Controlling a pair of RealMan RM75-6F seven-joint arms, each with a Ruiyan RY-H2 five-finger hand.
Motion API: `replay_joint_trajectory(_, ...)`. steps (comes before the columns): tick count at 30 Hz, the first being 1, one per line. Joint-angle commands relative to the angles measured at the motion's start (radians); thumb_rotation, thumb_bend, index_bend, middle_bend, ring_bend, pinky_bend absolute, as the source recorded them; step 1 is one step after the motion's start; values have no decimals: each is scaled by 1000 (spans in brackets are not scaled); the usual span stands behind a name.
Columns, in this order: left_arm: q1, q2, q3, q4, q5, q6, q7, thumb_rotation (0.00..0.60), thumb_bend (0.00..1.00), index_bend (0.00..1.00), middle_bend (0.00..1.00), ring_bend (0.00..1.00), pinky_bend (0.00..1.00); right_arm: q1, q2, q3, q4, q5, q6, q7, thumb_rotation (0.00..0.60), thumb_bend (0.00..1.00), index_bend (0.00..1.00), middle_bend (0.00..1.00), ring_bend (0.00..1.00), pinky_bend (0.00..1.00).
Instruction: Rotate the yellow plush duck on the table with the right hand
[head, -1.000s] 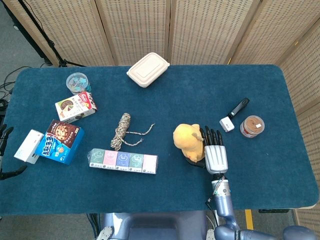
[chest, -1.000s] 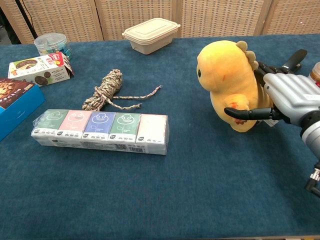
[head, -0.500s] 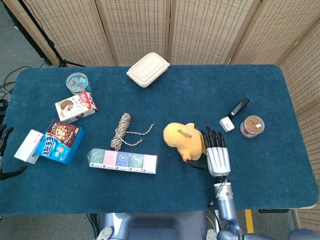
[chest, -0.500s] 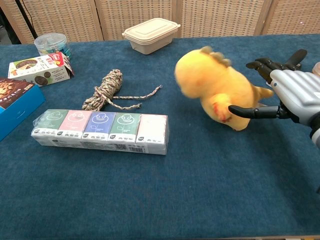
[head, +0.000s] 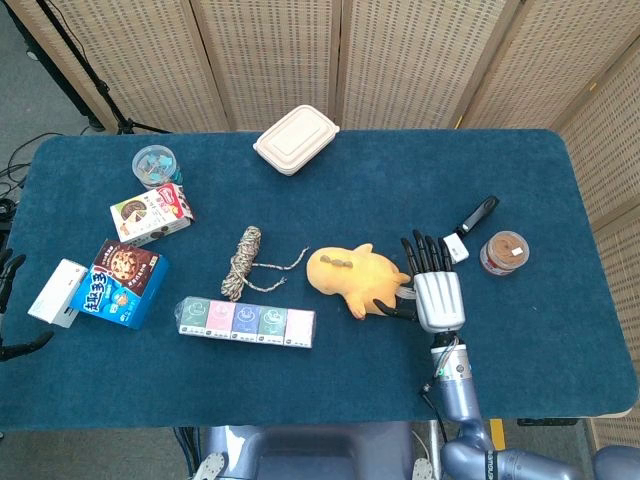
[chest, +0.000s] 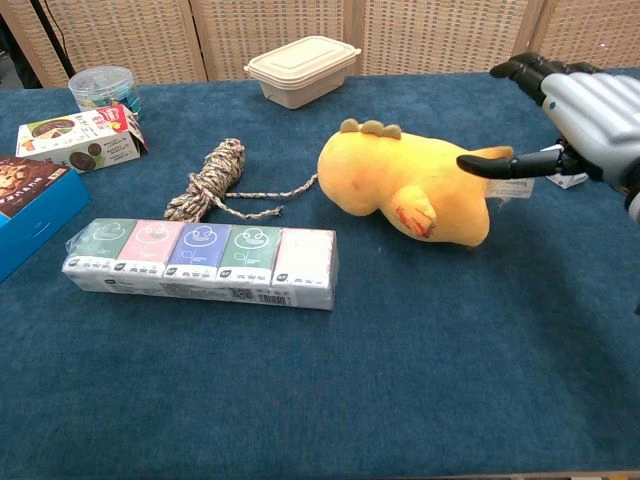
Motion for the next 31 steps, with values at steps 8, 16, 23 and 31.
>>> replay_joint_trajectory(8, 4, -6, 7, -4, 8, 8, 25, 600, 23, 0, 0, 0, 0, -35, 272, 22, -95, -36, 13, -11, 114, 88, 61, 0, 0, 0)
replay_joint_trajectory(16, 7, -27, 13, -11, 4, 14, 83, 600, 22, 0, 0, 0, 0, -107, 466, -70, -96, -127, 26, 44, 90, 88, 1, 0, 0, 0)
replay_joint_trajectory(23, 22, -41, 23, -22, -15, 16, 93, 600, 22, 0, 0, 0, 0, -203, 516, -123, -81, -139, 102, 150, 69, 86, 0, 0, 0, 0)
replay_joint_trajectory(31, 31, -63, 24, 5, -10, 37, 125, 600, 23, 0, 0, 0, 0, -294, 511, -161, -50, -137, 172, 271, 62, 132, 0, 0, 0, 0)
